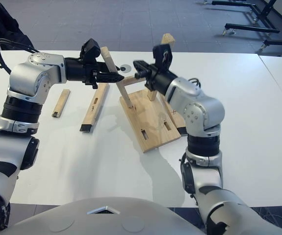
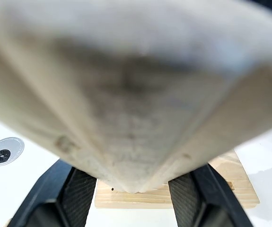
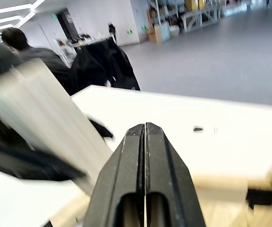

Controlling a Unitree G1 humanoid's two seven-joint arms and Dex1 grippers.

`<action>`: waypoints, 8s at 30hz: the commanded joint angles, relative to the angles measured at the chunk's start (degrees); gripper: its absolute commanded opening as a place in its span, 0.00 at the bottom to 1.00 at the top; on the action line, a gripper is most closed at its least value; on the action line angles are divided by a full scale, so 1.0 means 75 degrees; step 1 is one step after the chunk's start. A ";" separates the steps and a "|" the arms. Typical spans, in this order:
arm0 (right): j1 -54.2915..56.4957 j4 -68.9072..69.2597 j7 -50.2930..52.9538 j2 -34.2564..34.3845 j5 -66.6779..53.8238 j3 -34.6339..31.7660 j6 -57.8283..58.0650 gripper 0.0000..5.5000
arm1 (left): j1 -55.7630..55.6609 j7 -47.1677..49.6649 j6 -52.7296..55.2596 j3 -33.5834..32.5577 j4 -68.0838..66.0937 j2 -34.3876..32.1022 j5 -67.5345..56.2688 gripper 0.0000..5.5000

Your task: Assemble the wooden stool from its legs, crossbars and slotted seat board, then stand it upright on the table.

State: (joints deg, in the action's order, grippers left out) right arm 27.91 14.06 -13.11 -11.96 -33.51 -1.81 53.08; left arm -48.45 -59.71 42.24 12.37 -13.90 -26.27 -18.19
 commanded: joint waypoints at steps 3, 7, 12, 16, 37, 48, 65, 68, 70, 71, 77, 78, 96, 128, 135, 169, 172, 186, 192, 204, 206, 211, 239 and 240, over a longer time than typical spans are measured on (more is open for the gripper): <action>0.0296 0.0044 -0.0005 0.0150 0.0046 -0.0066 -0.0106 0.00 | 0.0038 -0.0044 0.0085 0.0098 -0.0001 -0.0011 0.0067 0.37; 0.1250 0.0288 0.0312 0.0367 -0.0313 -0.0494 0.0201 0.00 | 0.0027 -0.0047 0.0079 0.0089 -0.0010 -0.0009 0.0065 0.37; 0.0963 0.0267 0.0334 0.0552 -0.0158 -0.0108 0.0084 0.00 | 0.0067 0.0006 0.0075 0.0071 0.0007 0.0016 0.0067 0.37; -0.0102 -0.0181 0.0094 0.0534 0.0302 0.0463 -0.0387 0.00 | 0.0068 0.0036 0.0100 0.0071 0.0045 0.0037 0.0057 0.37; 0.3466 -0.0582 0.0746 0.0027 -0.0995 -0.1736 -0.0086 0.00 | 0.0088 0.0044 0.0007 0.0114 -0.0092 0.0074 0.0142 0.37; 0.4069 -0.4841 -0.0254 -0.2273 0.1162 -0.2010 -0.2637 0.00 | 0.0132 -0.0091 -0.0016 0.0034 -0.0048 0.0074 0.0041 0.37; 0.1637 -0.4840 -0.1382 -0.0937 0.0796 -0.1866 -0.2625 0.00 | 0.0152 -0.0565 0.0019 -0.0021 0.0036 -0.0099 -0.0025 0.37; 0.1544 -0.4547 -0.1358 -0.0940 0.0624 -0.2015 -0.2454 0.00 | 0.0178 -0.0600 -0.0019 -0.0006 0.0034 -0.0129 -0.0001 0.37; 0.1474 -0.4354 -0.1362 -0.0923 0.0515 -0.2057 -0.2322 0.00 | 0.0170 -0.0609 -0.0026 -0.0003 0.0026 -0.0135 0.0005 0.37; 0.1436 -0.4251 -0.1359 -0.0874 0.0475 -0.2030 -0.2272 0.00 | 0.0166 -0.0611 -0.0019 -0.0003 0.0035 -0.0129 0.0003 0.37; 0.1038 -0.2395 -0.1444 -0.0111 -0.0453 -0.1525 -0.1251 0.00 | 0.0183 -0.0587 -0.0016 0.0068 0.0091 -0.0032 0.0015 0.37; 0.0878 -0.1913 -0.1506 0.0007 -0.0672 -0.1343 -0.0975 0.00 | 0.0189 -0.0583 -0.0010 0.0078 0.0108 -0.0022 0.0015 0.37; -0.0045 -0.1202 -0.1309 -0.0016 -0.0535 -0.1080 -0.0533 0.00 | 0.0239 -0.0496 0.0069 0.0068 0.0295 0.0022 -0.0058 0.37; -0.0442 -0.3067 -0.1649 -0.1236 0.0043 -0.2063 -0.1707 0.00 | 0.0089 -0.0312 -0.0297 -0.0365 0.0697 0.0164 -0.0269 0.37; -0.0473 -0.3224 -0.1637 -0.1334 0.0068 -0.2102 -0.1831 0.00 | 0.0314 -0.0348 -0.0753 -0.0047 0.0998 0.0048 0.0023 0.37; -0.0978 -0.3082 -0.1410 -0.1229 0.0016 -0.2391 -0.1839 0.00 | 0.2289 0.1074 -0.2433 0.2347 0.2685 -0.0546 0.1794 0.37; -0.1018 -0.3050 -0.1362 -0.1200 0.0007 -0.2416 -0.1829 0.00 | 0.2357 0.1144 -0.2544 0.2501 0.2737 -0.0582 0.1917 0.37; -0.1012 -0.3115 -0.1343 -0.1195 -0.0010 -0.2432 -0.1892 0.00 | 0.2323 0.1411 -0.2745 0.2516 0.2571 -0.0574 0.1955 0.37; -0.1087 -0.3079 -0.1320 -0.1140 -0.0024 -0.2453 -0.1939 0.00 | 0.2324 0.1515 -0.2719 0.2431 0.2581 -0.0531 0.1915 0.37; -0.1125 -0.3090 -0.1306 -0.1086 -0.0004 -0.2442 -0.2012 0.00 | 0.2430 0.1650 -0.2964 0.2562 0.2531 -0.0462 0.2272 0.66; -0.1145 -0.3069 -0.1295 -0.1071 -0.0004 -0.2435 -0.2009 0.00 | 0.2492 0.1623 -0.2983 0.2524 0.2527 -0.0401 0.2382 0.72; -0.1165 -0.3060 -0.1286 -0.1065 0.0000 -0.2447 -0.1997 0.00 | 0.2560 0.1467 -0.2930 0.2390 0.2601 -0.0318 0.2429 0.84; -0.4700 0.0003 -0.2187 -0.1598 -0.0550 -0.2228 -0.1080 0.00 | -0.1148 0.3032 0.1455 -0.3525 0.2592 -0.0329 -0.3178 0.98; -0.4768 0.0095 -0.2168 -0.1510 -0.0574 -0.2145 -0.1093 0.00 | -0.1069 0.3055 0.1355 -0.3334 0.2643 -0.0341 -0.3057 0.98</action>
State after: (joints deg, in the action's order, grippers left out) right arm -7.00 12.92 -29.79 -24.31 -37.20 -18.92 44.87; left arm -56.32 -37.52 52.77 -14.61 5.92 -29.01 -42.45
